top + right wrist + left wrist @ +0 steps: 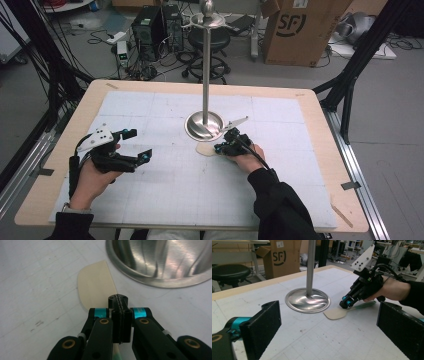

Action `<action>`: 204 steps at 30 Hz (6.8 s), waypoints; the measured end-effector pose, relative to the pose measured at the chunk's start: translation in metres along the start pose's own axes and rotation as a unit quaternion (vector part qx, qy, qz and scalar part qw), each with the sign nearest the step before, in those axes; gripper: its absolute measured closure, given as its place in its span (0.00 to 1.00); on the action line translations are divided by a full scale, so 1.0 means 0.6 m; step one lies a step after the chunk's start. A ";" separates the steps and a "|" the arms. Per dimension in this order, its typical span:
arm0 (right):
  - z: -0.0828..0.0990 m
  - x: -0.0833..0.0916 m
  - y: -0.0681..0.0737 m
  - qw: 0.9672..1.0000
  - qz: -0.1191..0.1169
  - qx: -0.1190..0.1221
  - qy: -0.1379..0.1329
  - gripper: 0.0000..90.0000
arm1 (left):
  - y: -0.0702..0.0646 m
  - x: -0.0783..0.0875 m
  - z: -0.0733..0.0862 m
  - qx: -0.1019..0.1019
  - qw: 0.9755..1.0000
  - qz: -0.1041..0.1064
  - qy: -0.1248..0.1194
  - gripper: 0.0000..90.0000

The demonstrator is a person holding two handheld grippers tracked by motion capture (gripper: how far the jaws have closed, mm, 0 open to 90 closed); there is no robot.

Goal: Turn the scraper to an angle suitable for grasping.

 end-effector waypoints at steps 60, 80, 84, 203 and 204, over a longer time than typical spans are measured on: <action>0.163 0.153 0.090 0.998 -0.001 0.067 0.010 1.00 | -0.004 -0.014 0.007 -0.002 1.000 0.002 0.019 0.07; 0.114 0.083 0.040 0.998 0.037 -0.008 -0.053 1.00 | -0.004 -0.026 0.011 -0.004 0.999 0.003 0.033 0.07; 0.108 0.077 0.040 0.997 0.041 -0.014 -0.056 1.00 | -0.004 -0.028 0.012 -0.003 0.999 0.004 0.037 0.07; 0.074 0.055 0.059 0.999 0.011 0.000 -0.039 1.00 | -0.003 -0.019 0.025 0.008 0.999 -0.009 0.037 0.07; 0.074 0.055 0.059 0.999 0.011 0.000 -0.039 1.00 | -0.003 -0.018 0.025 0.009 0.999 -0.009 0.038 0.07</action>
Point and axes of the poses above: each handheld gripper's, and its own axes: x roughly backward along the jaws, z roughly out of its underside, y roughly to its left, the point moved 2 cm from there along -x, roughly forward along the jaws, and after that the axes turned 11 degrees about z, right-handed, at the moved point
